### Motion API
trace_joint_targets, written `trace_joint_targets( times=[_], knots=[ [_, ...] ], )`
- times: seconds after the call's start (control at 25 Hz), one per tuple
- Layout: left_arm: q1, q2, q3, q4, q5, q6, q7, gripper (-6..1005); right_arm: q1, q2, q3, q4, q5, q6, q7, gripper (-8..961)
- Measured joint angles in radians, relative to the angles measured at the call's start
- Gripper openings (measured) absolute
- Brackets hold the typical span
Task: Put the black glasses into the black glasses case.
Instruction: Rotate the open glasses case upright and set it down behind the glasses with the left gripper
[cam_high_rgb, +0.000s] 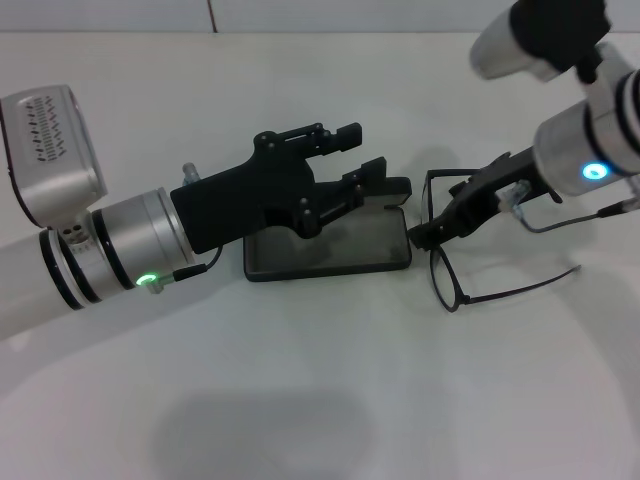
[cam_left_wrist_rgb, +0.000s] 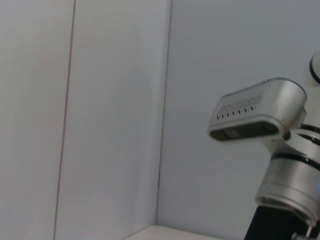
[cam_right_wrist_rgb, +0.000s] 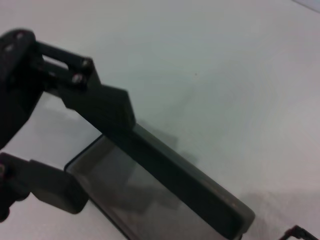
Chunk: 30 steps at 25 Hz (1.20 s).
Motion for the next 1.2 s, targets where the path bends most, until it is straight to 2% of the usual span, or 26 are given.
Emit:
trace_joint_targets(
  times=[0.2, 0.48, 0.56, 0.8, 1.0, 1.2],
  knots=[
    [0.003, 0.002, 0.0, -0.002, 0.0, -0.007, 0.004, 503, -0.005, 0.002, -0.11, 0.045, 0.001, 0.134, 0.022, 831],
    [0.003, 0.002, -0.001, -0.005, 0.001, -0.028, 0.007, 511, -0.005, 0.002, -0.181, 0.089, 0.0, 0.211, 0.061, 784],
    [0.003, 0.003, -0.001, -0.003, 0.001, -0.028, 0.007, 513, -0.009, 0.002, -0.18, 0.093, -0.004, 0.208, 0.071, 771],
    [0.002, 0.003, -0.001, 0.0, 0.01, -0.028, 0.008, 520, -0.023, -0.001, -0.138, 0.084, -0.032, 0.173, 0.096, 642],
    [-0.006, 0.003, -0.002, 0.004, 0.015, -0.029, 0.008, 525, -0.019, 0.0, -0.129, 0.078, -0.067, 0.137, 0.111, 592],
    [-0.008, 0.003, -0.007, 0.004, 0.015, -0.029, 0.009, 531, -0.023, -0.003, -0.104, 0.057, -0.086, 0.126, 0.117, 582]
  ],
)
